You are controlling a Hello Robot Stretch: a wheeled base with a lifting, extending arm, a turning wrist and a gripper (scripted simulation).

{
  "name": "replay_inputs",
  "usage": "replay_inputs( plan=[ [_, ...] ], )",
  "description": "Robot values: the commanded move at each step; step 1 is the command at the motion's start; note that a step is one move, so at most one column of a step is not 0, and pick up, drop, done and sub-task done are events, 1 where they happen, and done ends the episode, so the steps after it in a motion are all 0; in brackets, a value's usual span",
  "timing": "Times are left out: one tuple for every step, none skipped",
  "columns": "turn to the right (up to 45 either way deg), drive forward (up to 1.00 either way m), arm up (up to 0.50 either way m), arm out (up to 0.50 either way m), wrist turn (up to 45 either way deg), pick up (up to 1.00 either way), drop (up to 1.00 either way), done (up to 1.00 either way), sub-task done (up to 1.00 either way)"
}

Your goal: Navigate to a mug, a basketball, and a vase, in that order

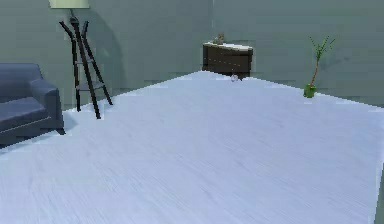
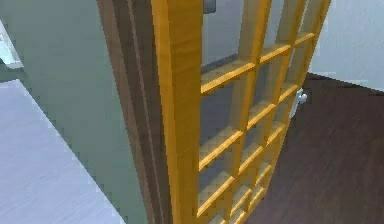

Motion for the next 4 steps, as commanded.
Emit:
replay_inputs(
  plan=[
    [6.0,0.00,0.00,0.00,0.0,0.00,0.00,0.00,0.00],
    [0.0,1.00,0.00,0.00,0.0,0.00,0.00,0.00,0.00],
    [0.0,1.00,0.00,0.00,0.0,0.00,0.00,0.00,0.00],
    [0.0,1.00,0.00,0.00,0.0,0.00,0.00,0.00,0.00]
  ],
)
